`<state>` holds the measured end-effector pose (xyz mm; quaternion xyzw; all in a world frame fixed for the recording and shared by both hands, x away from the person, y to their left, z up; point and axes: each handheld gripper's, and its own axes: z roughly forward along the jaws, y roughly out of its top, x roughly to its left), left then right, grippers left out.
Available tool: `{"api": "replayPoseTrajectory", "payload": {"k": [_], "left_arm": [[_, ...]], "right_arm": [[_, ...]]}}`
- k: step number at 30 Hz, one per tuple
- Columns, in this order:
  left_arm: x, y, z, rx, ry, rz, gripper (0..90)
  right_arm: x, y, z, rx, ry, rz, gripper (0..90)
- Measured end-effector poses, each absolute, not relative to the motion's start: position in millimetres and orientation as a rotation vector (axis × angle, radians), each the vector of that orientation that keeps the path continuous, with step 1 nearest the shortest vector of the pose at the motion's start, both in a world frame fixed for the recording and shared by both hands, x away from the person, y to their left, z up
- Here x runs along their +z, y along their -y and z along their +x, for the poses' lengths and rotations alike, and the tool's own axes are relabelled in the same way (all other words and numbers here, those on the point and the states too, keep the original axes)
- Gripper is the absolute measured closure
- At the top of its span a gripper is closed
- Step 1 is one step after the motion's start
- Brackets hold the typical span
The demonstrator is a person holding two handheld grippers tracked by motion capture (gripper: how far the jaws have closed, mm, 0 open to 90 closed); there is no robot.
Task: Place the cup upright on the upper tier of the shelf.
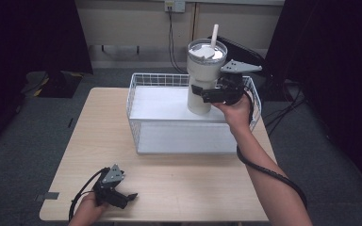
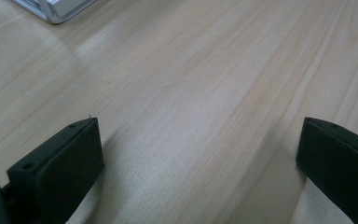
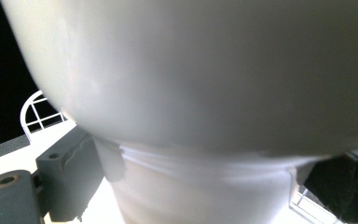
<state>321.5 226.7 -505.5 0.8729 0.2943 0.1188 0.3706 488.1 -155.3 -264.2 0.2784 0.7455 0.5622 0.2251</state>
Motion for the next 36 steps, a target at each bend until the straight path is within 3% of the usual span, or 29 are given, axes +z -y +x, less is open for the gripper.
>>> {"api": "replayPoseTrajectory", "payload": {"k": [36], "left_arm": [[-506,-227,322,0.305,-0.755,2.239,0.0]], "right_arm": [[-277,167,474,1.468,-2.11,0.762,9.9]]}}
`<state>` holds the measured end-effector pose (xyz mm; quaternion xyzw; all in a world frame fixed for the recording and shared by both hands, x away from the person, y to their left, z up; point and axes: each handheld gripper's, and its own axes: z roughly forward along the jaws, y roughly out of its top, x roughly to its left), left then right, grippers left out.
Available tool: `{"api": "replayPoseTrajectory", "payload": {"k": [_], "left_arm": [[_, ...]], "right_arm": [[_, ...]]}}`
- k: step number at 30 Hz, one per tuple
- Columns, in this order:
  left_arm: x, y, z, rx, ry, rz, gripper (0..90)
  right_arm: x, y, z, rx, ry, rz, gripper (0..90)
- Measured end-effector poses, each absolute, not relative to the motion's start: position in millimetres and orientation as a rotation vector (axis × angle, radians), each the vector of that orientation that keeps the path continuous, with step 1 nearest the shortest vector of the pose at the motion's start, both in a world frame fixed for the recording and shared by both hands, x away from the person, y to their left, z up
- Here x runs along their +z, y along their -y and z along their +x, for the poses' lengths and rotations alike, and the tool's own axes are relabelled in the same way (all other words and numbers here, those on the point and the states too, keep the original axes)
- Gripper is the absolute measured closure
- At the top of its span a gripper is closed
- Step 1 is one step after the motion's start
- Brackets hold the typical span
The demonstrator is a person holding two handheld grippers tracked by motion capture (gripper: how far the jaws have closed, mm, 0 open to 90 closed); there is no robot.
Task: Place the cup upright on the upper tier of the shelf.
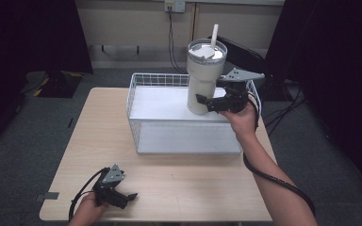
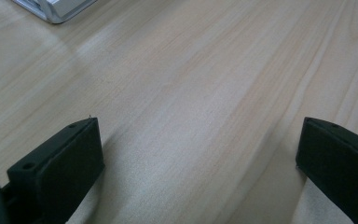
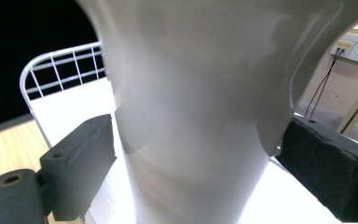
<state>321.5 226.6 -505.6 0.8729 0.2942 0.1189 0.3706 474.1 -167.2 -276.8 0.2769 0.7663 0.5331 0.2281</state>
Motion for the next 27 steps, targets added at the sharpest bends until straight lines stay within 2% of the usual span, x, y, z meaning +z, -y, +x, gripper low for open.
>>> {"api": "replayPoseTrajectory", "payload": {"k": [27], "left_arm": [[-506,-226,321,0.299,-0.759,2.236,0.0]], "right_arm": [[-268,186,440,1.529,-2.184,0.703,9.8]]}}
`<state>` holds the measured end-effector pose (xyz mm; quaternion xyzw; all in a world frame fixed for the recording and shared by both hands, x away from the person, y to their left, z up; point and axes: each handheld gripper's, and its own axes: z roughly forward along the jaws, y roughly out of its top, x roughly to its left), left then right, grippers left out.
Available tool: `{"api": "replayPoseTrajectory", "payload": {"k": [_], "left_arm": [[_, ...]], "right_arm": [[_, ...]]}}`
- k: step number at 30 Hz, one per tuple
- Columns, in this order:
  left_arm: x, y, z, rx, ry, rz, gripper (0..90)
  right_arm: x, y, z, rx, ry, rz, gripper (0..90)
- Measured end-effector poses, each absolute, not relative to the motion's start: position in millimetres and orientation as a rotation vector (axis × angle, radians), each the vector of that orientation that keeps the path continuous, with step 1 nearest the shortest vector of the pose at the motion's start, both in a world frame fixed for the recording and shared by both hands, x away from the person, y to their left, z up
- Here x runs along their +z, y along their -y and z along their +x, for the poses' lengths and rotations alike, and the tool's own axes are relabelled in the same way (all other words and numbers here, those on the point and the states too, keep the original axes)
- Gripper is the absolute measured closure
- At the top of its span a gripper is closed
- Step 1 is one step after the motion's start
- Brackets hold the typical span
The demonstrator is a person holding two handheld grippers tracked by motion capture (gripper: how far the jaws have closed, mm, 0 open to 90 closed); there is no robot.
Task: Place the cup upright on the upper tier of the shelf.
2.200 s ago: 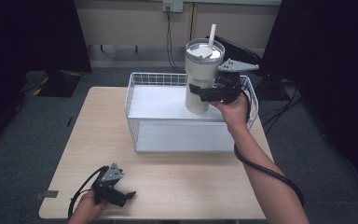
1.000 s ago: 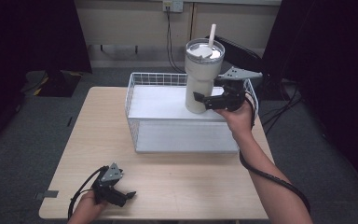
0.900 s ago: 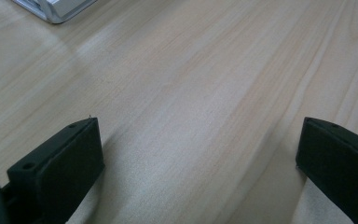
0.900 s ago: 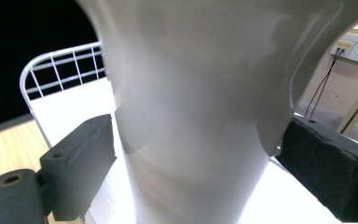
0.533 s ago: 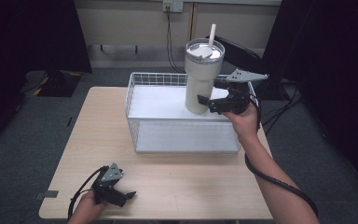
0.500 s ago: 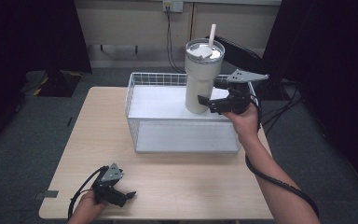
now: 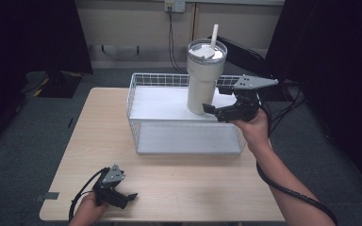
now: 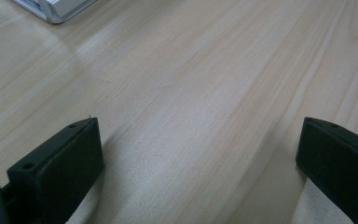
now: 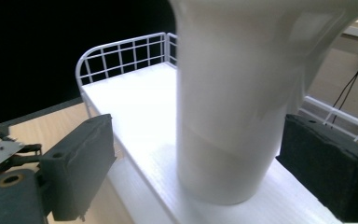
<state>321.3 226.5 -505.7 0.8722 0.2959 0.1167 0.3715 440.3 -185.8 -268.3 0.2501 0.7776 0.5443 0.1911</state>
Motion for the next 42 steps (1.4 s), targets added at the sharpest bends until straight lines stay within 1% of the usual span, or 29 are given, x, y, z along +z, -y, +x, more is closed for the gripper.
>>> {"api": "replayPoseTrajectory", "payload": {"k": [8,24,42], "left_arm": [[-506,-227,322,0.301,-0.754,2.243,0.0],[-506,-227,322,0.301,-0.754,2.243,0.0],[-506,-227,322,0.301,-0.754,2.243,0.0]], "right_arm": [[-273,185,427,1.541,-2.219,0.663,9.8],[-294,184,403,1.557,-2.303,0.597,9.7],[-319,186,385,1.585,-2.366,0.577,9.8]]}}
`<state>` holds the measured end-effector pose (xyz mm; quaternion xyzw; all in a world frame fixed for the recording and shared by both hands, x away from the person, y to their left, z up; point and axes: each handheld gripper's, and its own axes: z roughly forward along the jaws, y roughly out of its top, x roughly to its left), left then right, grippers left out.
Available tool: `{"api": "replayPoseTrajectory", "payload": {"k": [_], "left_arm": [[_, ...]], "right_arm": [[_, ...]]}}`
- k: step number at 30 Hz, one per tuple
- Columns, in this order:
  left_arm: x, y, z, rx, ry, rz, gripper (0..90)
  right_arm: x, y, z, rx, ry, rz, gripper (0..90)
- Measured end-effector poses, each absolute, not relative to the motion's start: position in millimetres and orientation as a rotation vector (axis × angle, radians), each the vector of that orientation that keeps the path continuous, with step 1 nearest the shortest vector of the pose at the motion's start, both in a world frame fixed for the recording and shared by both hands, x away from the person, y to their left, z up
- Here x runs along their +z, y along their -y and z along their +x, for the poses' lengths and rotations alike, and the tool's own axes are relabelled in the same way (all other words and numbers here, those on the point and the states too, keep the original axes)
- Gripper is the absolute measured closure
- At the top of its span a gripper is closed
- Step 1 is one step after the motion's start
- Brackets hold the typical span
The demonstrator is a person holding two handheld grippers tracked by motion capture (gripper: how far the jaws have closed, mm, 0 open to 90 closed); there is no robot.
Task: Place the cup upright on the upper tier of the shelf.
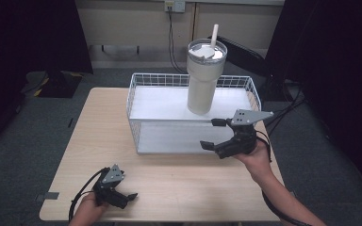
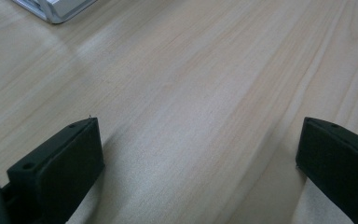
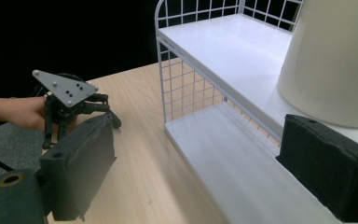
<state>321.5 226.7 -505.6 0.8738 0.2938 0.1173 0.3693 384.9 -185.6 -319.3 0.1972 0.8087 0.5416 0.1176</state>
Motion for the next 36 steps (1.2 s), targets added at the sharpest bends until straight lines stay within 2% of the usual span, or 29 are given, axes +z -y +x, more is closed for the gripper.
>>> {"api": "replayPoseTrajectory", "payload": {"k": [36], "left_arm": [[-506,-227,322,0.301,-0.754,2.242,0.0]], "right_arm": [[-385,200,363,1.561,-2.442,0.61,9.8]]}}
